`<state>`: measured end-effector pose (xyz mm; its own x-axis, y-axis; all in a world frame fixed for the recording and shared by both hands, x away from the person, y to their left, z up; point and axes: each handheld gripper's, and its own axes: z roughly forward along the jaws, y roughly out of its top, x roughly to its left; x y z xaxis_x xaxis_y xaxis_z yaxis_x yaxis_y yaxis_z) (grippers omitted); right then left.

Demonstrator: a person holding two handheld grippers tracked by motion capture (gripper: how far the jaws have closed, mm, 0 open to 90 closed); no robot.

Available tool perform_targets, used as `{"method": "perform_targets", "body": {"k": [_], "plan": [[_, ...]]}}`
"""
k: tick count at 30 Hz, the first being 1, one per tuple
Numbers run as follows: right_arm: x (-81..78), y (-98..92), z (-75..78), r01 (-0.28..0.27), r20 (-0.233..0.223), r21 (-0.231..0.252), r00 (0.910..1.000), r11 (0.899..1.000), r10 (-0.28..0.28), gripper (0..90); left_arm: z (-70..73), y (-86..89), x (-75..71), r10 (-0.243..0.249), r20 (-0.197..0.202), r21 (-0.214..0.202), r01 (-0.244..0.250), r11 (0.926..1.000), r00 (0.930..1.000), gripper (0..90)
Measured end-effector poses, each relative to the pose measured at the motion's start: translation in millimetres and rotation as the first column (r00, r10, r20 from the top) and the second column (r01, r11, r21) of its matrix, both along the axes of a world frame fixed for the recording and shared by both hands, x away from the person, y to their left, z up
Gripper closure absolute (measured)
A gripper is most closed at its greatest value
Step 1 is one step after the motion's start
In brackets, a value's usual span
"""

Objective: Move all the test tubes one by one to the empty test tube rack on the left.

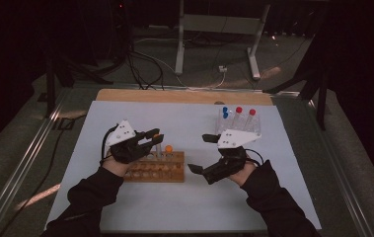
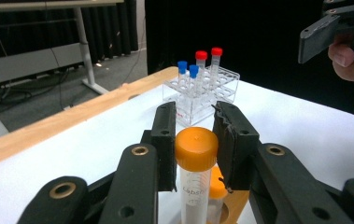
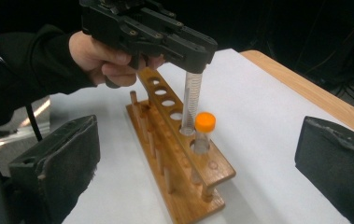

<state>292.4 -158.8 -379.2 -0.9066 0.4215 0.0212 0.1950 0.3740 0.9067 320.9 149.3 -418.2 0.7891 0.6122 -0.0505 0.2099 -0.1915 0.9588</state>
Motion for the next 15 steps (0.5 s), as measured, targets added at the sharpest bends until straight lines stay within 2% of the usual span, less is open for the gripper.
{"method": "perform_targets", "body": {"k": [8, 13, 15], "plan": [[0.6, -3.8, -0.6, 0.0, -0.002, -0.009, 1.0, 1.0, 0.0, 0.2, -14.7, -3.0, -1.6, 0.002, -0.038, 0.012, -0.001, 0.9999, 0.9993, 71.8], [0.0, -3.6, -0.7, -0.005, -0.003, -0.013, 1.0, 1.0, 0.005, 0.3, -20.1, -5.7, -3.3, 0.013, -0.027, 0.037, -0.012, 0.9992, 0.9995, 71.9], [0.0, -3.5, -0.9, -0.005, -0.005, -0.014, 1.0, 1.0, 0.005, 0.3, -22.1, -6.8, -3.7, 0.01, -0.034, 0.035, -0.009, 0.9994, 0.9994, 71.8]]}}
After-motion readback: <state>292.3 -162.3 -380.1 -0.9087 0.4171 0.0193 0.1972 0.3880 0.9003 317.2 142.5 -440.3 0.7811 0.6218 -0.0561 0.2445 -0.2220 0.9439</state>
